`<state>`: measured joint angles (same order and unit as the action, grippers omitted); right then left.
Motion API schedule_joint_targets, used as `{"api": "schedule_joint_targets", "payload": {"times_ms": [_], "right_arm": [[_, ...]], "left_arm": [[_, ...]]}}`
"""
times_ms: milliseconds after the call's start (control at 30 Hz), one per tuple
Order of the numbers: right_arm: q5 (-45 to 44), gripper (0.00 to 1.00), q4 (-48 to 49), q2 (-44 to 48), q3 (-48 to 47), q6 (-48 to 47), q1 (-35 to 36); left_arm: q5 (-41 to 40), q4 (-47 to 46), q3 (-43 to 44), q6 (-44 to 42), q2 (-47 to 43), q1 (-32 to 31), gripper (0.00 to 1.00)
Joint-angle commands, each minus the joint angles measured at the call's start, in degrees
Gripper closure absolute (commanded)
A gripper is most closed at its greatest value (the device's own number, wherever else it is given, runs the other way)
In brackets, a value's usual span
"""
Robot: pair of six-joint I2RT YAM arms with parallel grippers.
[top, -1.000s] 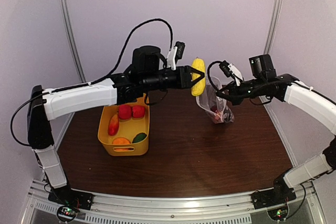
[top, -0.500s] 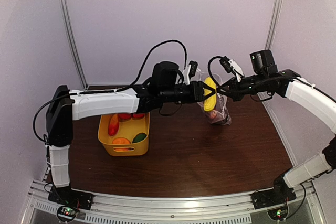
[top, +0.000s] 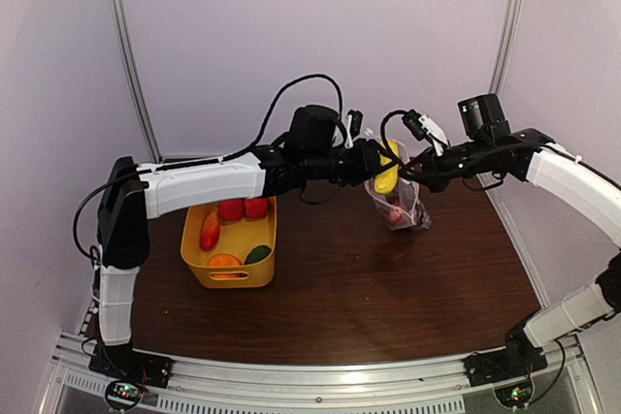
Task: Place the food in the zip-top bag and seal the zipper
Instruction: Place the fake fruit in the zipper food storage bag.
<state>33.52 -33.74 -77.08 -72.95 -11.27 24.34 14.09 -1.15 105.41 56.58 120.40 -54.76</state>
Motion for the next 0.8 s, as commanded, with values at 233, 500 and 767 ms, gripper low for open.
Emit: {"api": "schedule_joint_targets", "payload": {"times_ms": [233,500,767], "right_arm": [[4.08,1.0,1.21,-0.43,-2.72,1.71,1.55],[3.19,1.0,1.29,0.73,-2.05,1.51,1.51],[2.62,1.0,2.18,0.63,-0.88,1.62,1.42]], "left_arm": [[-2.22,3.38,1.21,2.26,1.68,-0.17,0.45],[-4.39,5.88,5.06,-2.62,0.79,-0.33,0.02],[0.83,-2.14,-0.06,-7.75,-5.68,-0.9,0.02]]}}
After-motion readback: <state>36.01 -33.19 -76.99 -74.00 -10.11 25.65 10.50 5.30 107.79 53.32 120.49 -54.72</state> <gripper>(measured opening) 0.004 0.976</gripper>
